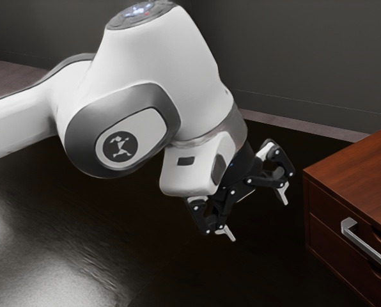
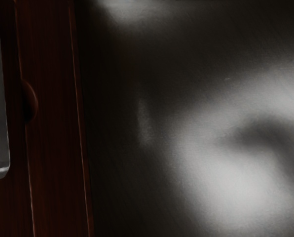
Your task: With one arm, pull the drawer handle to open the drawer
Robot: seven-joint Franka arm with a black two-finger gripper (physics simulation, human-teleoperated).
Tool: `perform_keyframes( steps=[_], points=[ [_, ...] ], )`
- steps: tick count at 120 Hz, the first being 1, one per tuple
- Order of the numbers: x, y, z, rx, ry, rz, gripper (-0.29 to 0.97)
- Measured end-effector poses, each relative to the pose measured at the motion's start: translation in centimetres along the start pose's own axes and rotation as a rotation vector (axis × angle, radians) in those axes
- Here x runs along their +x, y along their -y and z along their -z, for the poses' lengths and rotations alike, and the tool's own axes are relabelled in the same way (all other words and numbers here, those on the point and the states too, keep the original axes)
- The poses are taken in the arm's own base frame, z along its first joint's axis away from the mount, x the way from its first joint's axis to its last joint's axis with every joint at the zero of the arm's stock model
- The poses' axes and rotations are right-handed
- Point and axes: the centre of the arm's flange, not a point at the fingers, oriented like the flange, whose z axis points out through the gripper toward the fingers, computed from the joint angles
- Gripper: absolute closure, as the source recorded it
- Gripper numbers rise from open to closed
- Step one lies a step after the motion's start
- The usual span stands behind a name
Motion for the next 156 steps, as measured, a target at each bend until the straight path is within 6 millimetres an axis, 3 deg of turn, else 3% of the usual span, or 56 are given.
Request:
perform_keyframes(
  steps=[20,54,94,105,156],
  points=[
    [1.1,1.2,-0.8,0.057,-0.015,-0.031,0.17],
    [1.2,3.3,-5.5,0.068,-0.07,-0.013,0.29],
    [1.1,6.5,-8.3,0.106,-0.123,0.008,0.34],
    [1.7,7.2,-8.3,0.12,-0.139,0.004,0.34],
    [3.3,7.8,-11.8,0.089,-0.179,-0.001,0.35]
  ],
)
